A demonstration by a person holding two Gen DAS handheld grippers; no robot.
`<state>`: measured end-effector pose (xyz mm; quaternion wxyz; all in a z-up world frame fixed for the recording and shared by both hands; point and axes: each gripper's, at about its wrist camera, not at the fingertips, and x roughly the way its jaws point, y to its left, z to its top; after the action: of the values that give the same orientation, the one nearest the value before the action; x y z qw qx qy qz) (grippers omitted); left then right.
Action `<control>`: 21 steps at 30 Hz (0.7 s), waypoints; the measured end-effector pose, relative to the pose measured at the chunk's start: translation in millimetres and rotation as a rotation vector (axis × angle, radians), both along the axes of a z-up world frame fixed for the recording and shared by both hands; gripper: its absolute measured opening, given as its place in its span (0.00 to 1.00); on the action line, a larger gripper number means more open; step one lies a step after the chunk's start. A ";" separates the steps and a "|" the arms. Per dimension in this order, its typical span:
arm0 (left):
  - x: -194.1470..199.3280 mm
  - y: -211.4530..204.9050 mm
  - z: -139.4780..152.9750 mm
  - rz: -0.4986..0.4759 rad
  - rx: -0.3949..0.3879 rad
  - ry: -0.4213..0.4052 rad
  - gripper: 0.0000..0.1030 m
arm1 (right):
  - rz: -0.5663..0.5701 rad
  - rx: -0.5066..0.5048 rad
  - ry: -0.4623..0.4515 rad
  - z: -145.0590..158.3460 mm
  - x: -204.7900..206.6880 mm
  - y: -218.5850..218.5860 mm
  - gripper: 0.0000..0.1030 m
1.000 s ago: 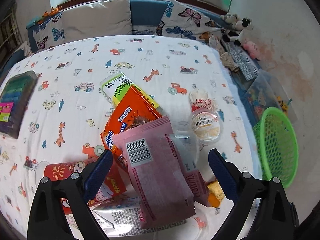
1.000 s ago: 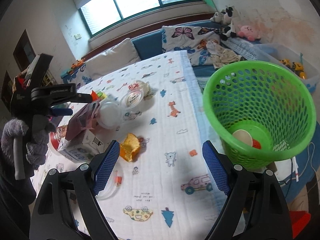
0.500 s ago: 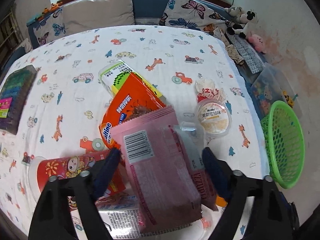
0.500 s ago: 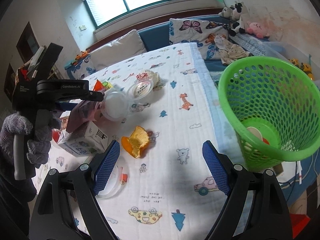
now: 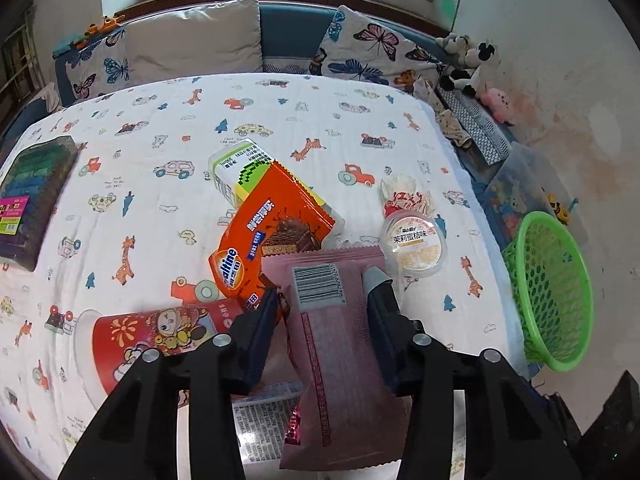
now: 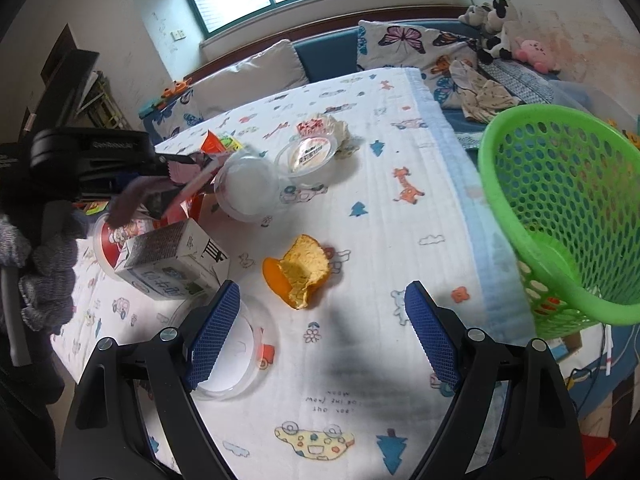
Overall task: Collect trash
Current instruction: 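Grasp orange bread with right tool while left tool grasps pink bag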
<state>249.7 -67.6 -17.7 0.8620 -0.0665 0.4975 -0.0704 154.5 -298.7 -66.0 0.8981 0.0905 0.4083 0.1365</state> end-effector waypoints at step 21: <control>-32.8 27.4 54.4 -0.016 -0.070 -0.137 0.41 | 0.073 -0.129 0.049 -35.3 42.2 41.5 0.63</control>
<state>217.0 -40.2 36.7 0.8906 -0.0877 0.4351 -0.0992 196.7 -257.2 -101.3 0.8862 0.0207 0.4411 0.1404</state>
